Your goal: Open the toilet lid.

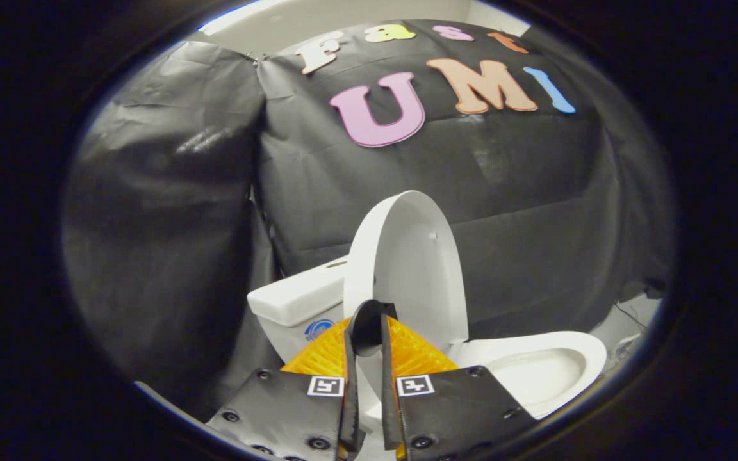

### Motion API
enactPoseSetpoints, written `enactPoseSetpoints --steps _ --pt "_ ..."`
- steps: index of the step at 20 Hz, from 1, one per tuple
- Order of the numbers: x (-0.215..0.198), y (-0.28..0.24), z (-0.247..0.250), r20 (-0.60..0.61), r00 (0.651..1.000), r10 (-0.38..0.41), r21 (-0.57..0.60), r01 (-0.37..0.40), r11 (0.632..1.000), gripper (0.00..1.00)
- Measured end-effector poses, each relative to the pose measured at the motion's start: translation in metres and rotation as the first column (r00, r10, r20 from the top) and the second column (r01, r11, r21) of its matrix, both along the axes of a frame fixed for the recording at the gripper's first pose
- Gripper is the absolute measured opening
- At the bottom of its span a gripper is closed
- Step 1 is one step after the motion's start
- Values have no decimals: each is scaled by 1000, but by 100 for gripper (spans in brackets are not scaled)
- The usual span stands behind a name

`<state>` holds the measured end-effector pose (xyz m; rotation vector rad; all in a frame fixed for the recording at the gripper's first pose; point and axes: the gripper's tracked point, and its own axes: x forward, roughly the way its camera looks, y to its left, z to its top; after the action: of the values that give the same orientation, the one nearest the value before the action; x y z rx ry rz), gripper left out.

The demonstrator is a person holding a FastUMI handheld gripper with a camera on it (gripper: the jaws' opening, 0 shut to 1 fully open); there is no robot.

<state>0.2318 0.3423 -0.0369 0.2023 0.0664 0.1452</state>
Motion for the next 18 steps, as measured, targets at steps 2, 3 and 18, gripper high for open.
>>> enactPoseSetpoints --steps 2,3,18 --pt "4 10 2 -2 1000 20 0 -20 1000 16" --pt "7 19 0 -7 1000 31 -6 -31 1000 16" --pt "10 45 11 -30 994 109 -114 -111 987 30"
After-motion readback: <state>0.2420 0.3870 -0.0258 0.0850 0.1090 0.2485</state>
